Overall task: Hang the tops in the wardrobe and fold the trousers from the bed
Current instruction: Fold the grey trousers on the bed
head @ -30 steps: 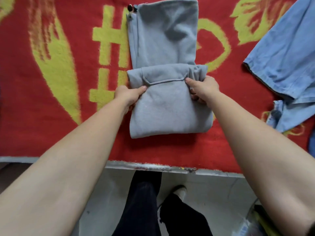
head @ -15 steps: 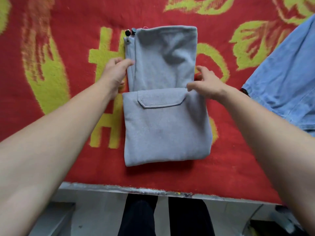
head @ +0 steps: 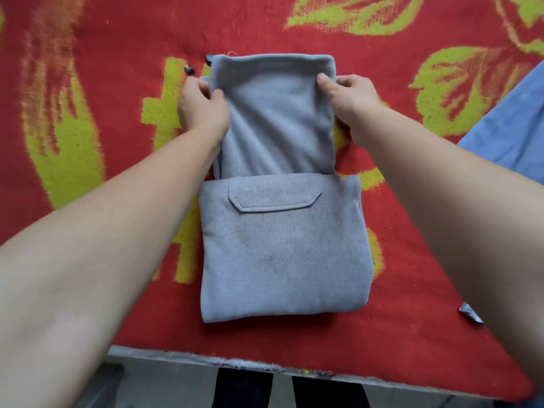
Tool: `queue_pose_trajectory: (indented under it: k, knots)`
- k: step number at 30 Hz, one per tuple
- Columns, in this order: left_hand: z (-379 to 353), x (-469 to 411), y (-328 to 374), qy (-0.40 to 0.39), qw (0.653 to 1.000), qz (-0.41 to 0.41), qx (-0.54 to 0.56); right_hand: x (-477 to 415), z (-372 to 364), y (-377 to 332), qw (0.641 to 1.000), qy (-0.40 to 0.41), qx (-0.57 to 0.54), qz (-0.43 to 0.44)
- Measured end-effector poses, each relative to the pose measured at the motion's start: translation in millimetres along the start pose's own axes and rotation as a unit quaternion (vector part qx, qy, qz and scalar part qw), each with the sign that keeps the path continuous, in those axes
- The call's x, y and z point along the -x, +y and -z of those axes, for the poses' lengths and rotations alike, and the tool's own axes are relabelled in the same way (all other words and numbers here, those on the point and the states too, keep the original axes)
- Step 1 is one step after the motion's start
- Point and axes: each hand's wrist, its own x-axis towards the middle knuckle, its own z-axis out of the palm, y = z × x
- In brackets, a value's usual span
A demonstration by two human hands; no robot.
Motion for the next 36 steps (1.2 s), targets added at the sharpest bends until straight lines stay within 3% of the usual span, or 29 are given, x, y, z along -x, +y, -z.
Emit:
queue_pose_trajectory:
  k: [6, 13, 16, 19, 22, 24, 27, 30, 32, 36]
  knots:
    - [2, -18, -2, -0.016, 0.98, 0.134, 0.147, -10, -8, 4, 0.997, -0.044, -0.07, 0.007]
    - [14, -23, -5, -0.142, 0.953, 0.134, 0.231, -2, -6, 5, 0.994, -0.062, -0.086, 0.019]
    - [29, -11, 4, -0.163, 0.973, 0.059, 0.151, 17, 5, -3, 0.997, -0.052, -0.043, 0.05]
    - [50, 14, 15, -0.122, 0.99, -0.04, 0.053, 52, 18, -10, 0.989, -0.021, 0.059, 0.133]
    - [77, 61, 20, -0.1, 0.987, -0.114, 0.058, 94, 34, -3, 0.951, 0.037, 0.212, 0.223]
    - [95, 100, 10, -0.069, 0.985, -0.16, -0.001, 120, 46, 15, 0.916, 0.051, 0.271, 0.29]
    - [117, 163, -19, -0.06, 0.958, -0.254, -0.116, 161, 60, 55, 0.875, 0.045, 0.316, 0.363]
    - [128, 216, -62, -0.13, 0.909, -0.334, -0.214, 198, 63, 104, 0.791, 0.043, 0.446, 0.417]
    - [131, 236, -88, -0.199, 0.871, -0.364, -0.263, 216, 58, 136, 0.75, -0.016, 0.529, 0.396]
    - [133, 245, -106, -0.294, 0.835, -0.371, -0.28, 237, 55, 160, 0.778, -0.138, 0.542, 0.284]
